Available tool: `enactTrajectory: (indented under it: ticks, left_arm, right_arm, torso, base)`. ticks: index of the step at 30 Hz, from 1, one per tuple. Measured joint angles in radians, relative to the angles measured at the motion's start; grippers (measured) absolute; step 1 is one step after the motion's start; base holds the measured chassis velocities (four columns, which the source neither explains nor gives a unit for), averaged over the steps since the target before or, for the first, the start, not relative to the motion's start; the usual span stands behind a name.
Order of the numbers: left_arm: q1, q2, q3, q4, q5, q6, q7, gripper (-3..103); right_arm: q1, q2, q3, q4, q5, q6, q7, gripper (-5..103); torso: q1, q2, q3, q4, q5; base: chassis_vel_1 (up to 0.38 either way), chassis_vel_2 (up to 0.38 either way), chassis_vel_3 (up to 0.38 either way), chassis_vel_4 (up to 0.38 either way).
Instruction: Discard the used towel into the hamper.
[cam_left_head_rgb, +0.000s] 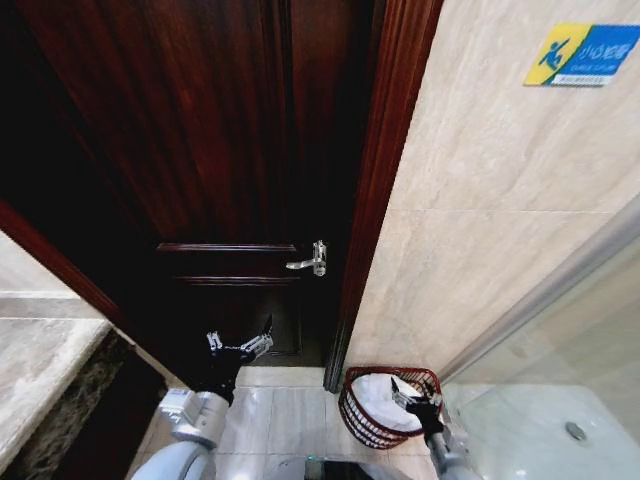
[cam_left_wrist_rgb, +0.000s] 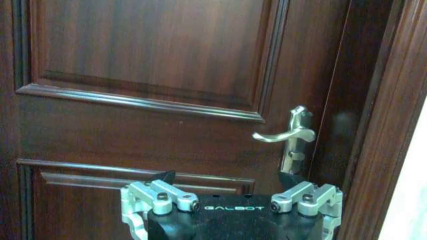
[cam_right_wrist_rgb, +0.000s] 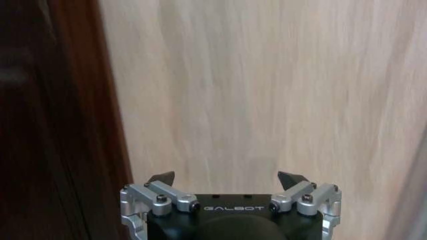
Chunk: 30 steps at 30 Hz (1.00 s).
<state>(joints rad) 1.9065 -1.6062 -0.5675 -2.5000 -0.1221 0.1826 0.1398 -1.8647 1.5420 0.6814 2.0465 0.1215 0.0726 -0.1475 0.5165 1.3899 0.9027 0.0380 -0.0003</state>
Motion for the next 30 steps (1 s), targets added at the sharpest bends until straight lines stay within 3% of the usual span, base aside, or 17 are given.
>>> enactTrajectory:
  ticks: [16,30]
  left_arm:
    - [0.0,0.0,0.0,0.0,0.0,0.0,0.0,100]
    - [0.0,0.0,0.0,0.0,0.0,0.0,0.0,100]
  right_arm:
    - [-0.059,0.039,-0.035,0.323,-0.02,0.012,0.025,100]
    - [-0.058,0.04,-0.038,0.36,-0.01,-0.015,0.023,100]
  torso:
    - [0.0,0.0,0.0,0.0001,0.0002]
    - [0.0,0.0,0.0,0.0001,0.0003]
  base:
    - [0.0,0.0,0.0,0.0]
    - [0.0,0.0,0.0,0.0]
